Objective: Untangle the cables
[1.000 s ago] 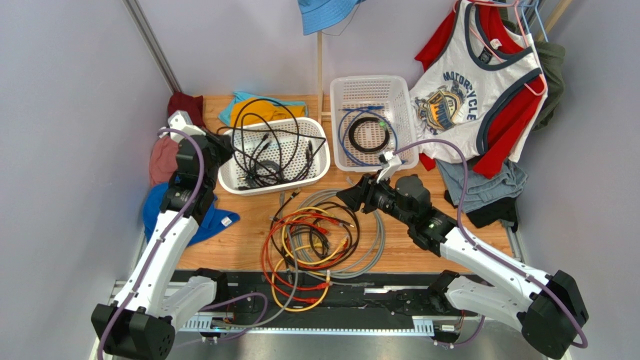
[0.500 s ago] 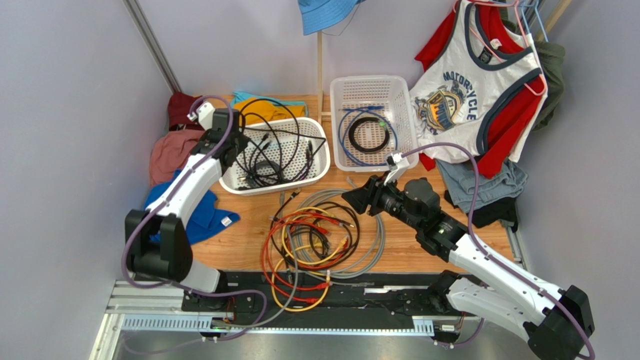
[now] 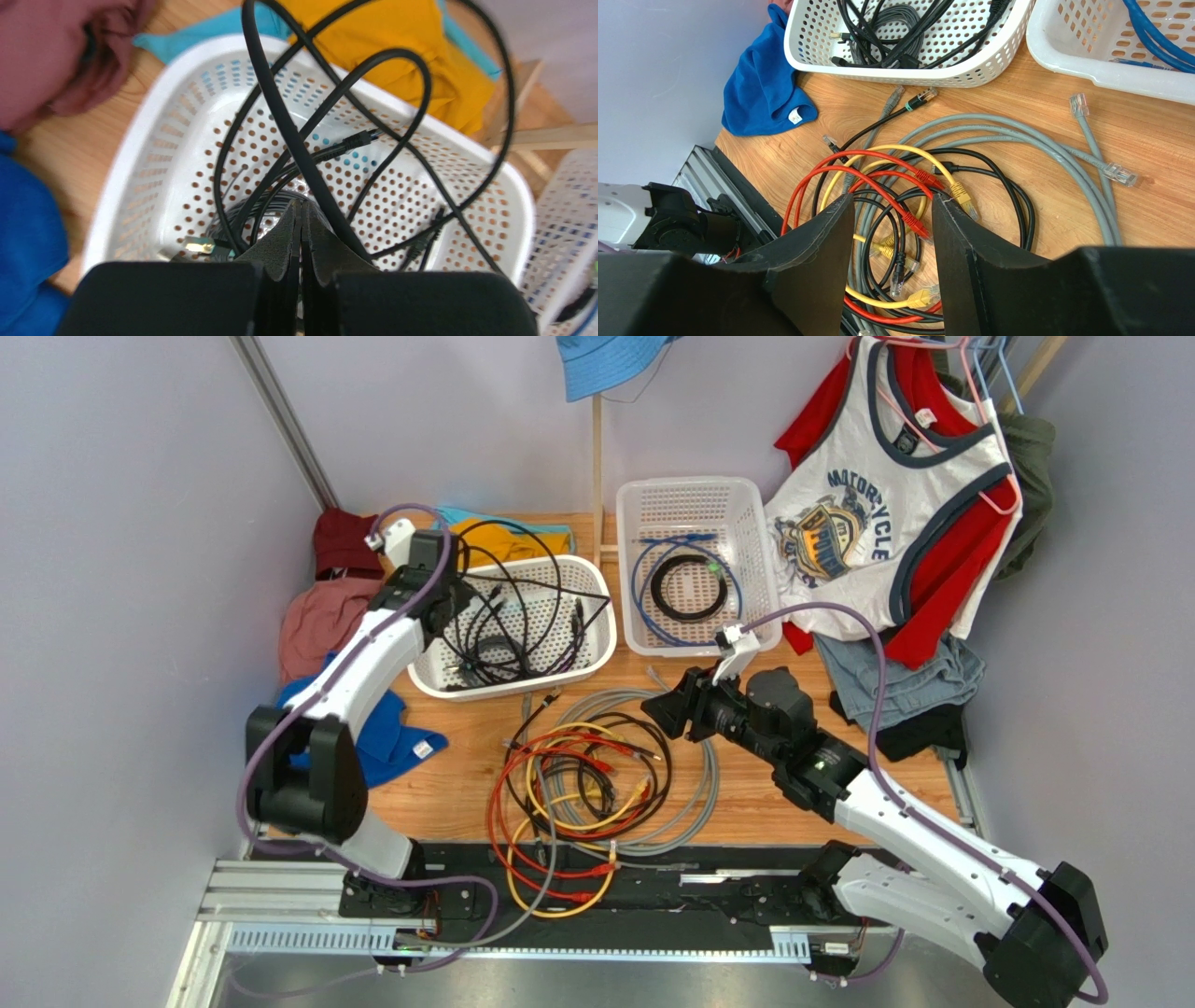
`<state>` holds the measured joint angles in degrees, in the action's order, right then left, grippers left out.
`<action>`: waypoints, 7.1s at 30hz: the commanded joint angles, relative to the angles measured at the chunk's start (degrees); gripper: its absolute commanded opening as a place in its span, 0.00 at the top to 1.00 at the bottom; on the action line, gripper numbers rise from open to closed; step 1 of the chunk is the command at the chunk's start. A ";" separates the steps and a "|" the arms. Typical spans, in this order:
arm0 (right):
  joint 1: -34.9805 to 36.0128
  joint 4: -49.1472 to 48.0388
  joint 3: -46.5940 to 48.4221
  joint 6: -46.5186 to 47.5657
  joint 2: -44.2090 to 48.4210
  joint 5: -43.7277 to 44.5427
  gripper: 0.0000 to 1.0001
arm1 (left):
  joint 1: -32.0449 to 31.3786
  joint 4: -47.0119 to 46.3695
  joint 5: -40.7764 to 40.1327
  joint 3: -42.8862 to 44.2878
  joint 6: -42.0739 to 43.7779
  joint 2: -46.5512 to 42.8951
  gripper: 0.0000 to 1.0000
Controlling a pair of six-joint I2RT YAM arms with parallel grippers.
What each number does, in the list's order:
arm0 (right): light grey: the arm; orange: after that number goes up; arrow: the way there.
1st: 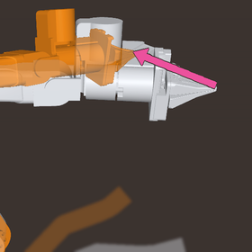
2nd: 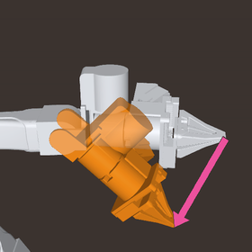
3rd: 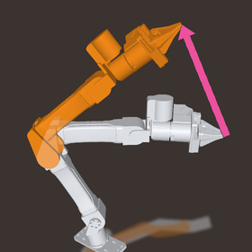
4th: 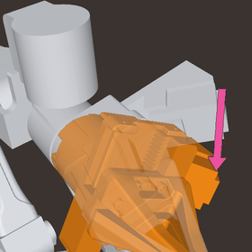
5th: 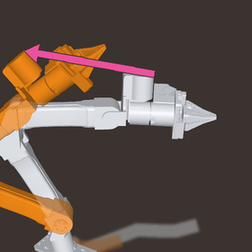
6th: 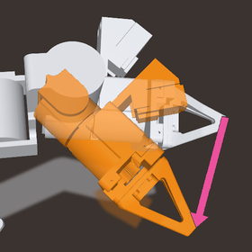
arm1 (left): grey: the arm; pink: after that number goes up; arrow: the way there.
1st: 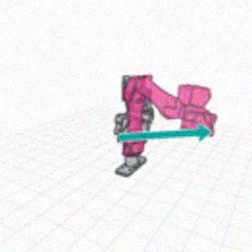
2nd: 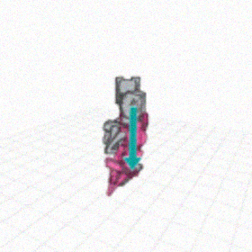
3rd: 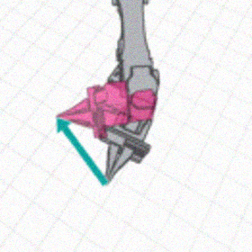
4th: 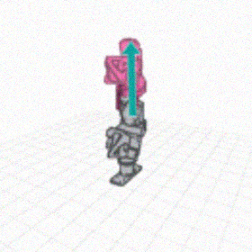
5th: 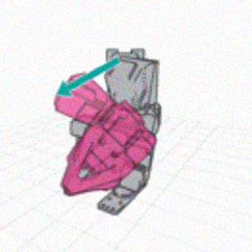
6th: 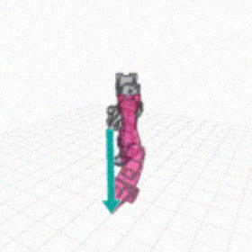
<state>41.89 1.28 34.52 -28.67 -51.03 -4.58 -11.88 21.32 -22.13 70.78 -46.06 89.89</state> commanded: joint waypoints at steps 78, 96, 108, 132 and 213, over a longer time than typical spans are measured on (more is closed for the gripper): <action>35.26 8.31 11.09 3.79 -26.22 16.27 0.00 | -6.58 6.36 35.58 -42.93 2.38 -66.77 0.01; 34.07 7.16 16.55 0.99 -46.27 25.41 0.55 | -6.58 17.79 20.13 -29.05 5.10 -68.27 0.01; 22.01 14.09 6.35 0.27 -22.73 30.07 0.98 | -6.58 12.09 25.29 -29.73 4.23 -62.65 0.01; 24.03 16.30 16.01 5.02 -27.70 20.49 0.66 | -6.93 5.49 30.57 -34.57 3.53 -56.49 0.01; 35.81 25.53 52.23 11.44 -4.00 26.11 1.00 | -59.46 -82.69 22.84 -47.85 33.10 -30.25 0.01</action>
<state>77.80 32.01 85.65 -14.83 -56.51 20.23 -64.45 -33.04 7.44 23.33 -27.51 51.18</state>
